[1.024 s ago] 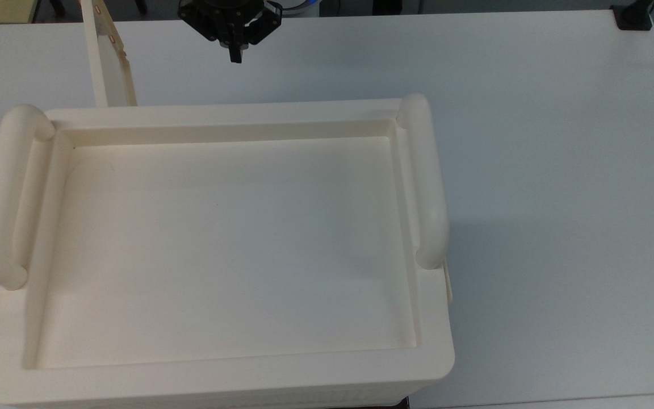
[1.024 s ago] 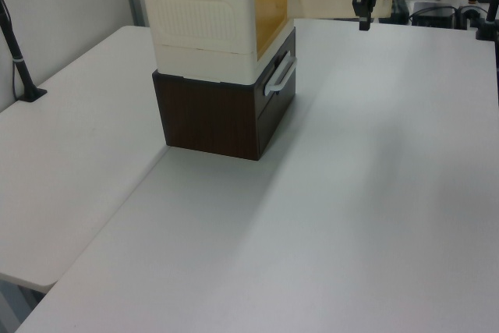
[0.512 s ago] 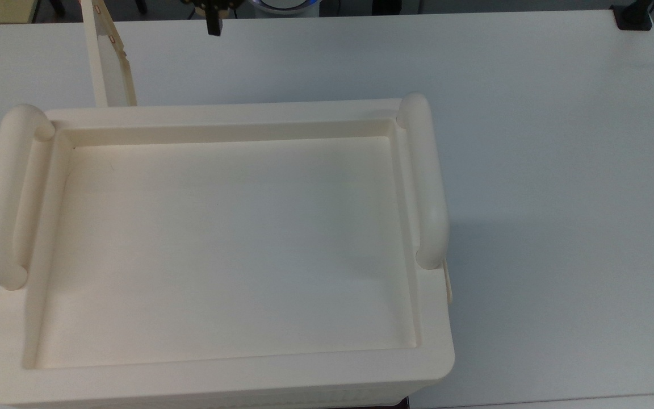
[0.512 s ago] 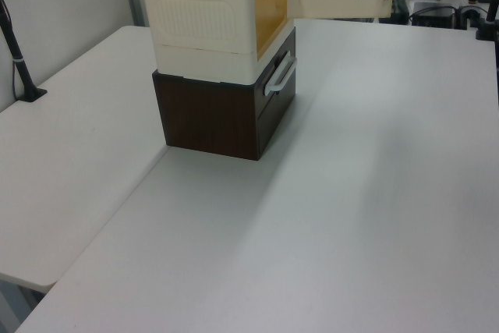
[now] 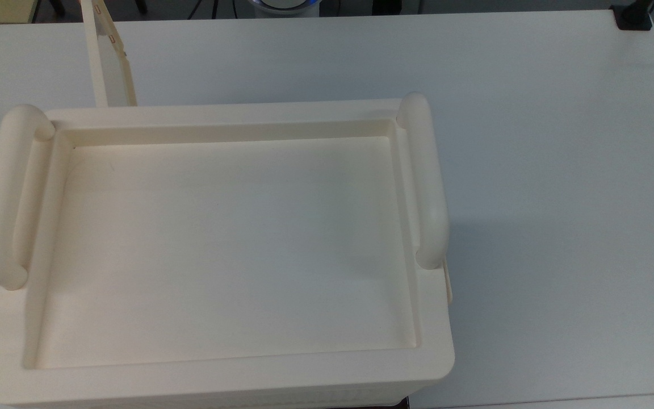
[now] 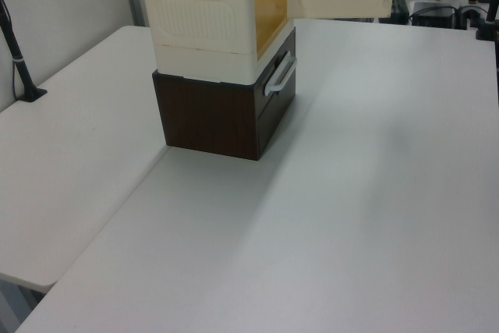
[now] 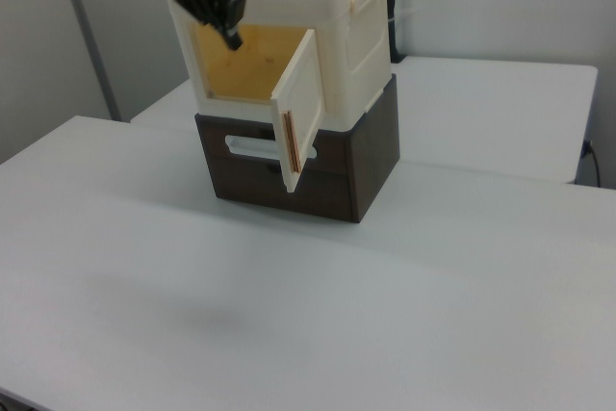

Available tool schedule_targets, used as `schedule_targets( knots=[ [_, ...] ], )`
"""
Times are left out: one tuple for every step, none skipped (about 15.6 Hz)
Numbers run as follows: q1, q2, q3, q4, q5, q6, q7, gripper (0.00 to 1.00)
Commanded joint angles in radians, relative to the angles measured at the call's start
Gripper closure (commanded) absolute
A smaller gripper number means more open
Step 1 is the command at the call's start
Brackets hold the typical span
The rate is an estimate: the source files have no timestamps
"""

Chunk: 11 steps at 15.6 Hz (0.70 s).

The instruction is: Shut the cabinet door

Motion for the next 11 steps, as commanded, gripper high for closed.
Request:
schedule_targets(
  knots=[
    [-0.054, 0.001, -0.003, 0.005, -0.008, 0.072, -0.004, 1.0],
    [-0.072, 0.001, -0.006, 0.004, -0.008, 0.086, -0.017, 1.0],
    [-0.091, 0.002, -0.006, 0.004, -0.005, 0.095, -0.034, 1.0],
    [-0.117, 0.005, -0.006, 0.004, 0.0, 0.101, -0.053, 1.0],
    [-0.143, 0.007, -0.006, 0.001, 0.013, 0.11, -0.079, 1.0],
    [-0.163, 0.008, -0.008, -0.003, 0.027, 0.118, -0.108, 1.0],
    [-0.177, 0.01, -0.008, -0.006, 0.037, 0.124, -0.134, 1.0],
    [-0.191, 0.011, -0.009, -0.007, 0.046, 0.126, -0.157, 1.0],
    [-0.203, 0.013, -0.008, -0.015, 0.046, 0.126, -0.177, 1.0],
    [-0.211, 0.014, -0.008, -0.044, 0.046, 0.126, -0.21, 1.0],
    [-0.214, 0.013, -0.008, -0.056, 0.05, 0.121, -0.24, 1.0]
  ],
)
